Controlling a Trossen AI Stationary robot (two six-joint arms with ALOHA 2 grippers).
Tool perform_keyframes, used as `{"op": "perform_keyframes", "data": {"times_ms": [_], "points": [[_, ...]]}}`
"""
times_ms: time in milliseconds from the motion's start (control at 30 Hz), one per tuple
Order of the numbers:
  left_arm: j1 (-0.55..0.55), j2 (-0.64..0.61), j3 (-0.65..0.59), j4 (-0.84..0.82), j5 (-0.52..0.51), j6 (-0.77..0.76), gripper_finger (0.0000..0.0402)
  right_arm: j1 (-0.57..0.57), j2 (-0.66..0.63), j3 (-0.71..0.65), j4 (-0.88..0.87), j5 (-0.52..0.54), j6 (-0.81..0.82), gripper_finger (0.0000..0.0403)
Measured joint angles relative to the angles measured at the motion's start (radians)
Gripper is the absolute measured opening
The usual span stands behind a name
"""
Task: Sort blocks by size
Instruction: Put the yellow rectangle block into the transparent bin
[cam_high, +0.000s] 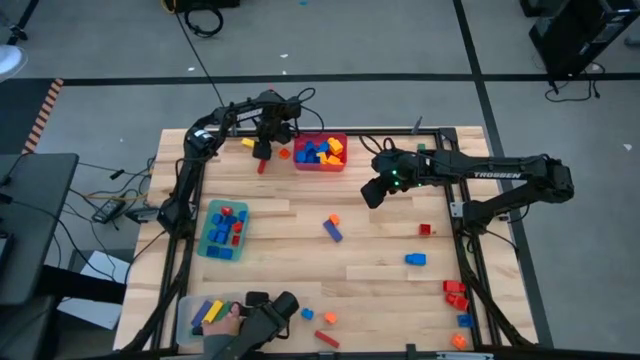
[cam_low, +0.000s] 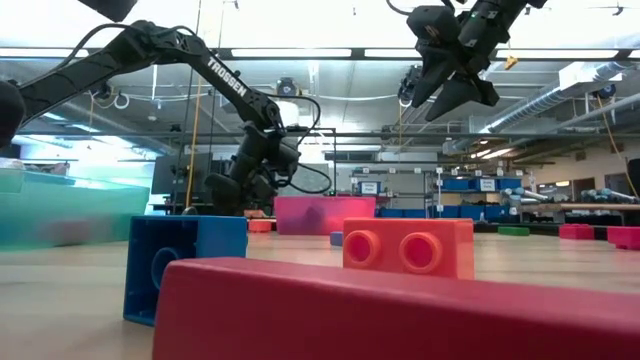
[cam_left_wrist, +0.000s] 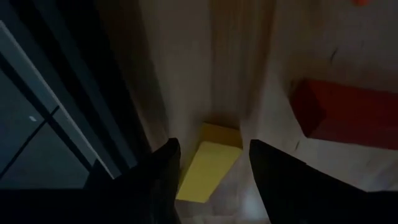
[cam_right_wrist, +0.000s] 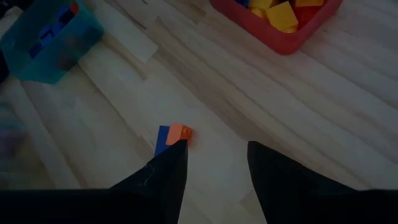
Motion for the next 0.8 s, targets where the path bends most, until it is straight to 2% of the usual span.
{"op": "perform_keyframes", "data": {"times_ms": [267,500,667,800], "points": [[0.006,0.0,-0.016,0.013,-0.007,0.0,0.0202,0.0,0.0,0.0,0.0,0.0,-0.006,0.0181],[-0.002,0.0,-0.048,0.043,-0.073,0.005,0.0202,0.0,0.0,0.0,0.0,0.0,-0.006,0.0181],[-0.004,0.0,-0.048,0.058,-0.074,-0.004,0.0201,0.0,0.0,0.0,0.0,-0.001,-0.006,0.0181],[-0.004,0.0,-0.047,0.076,-0.073,-0.008,0.0188,0.0,0.0,0.0,0.001,-0.001,-0.006,0.0181]]}}
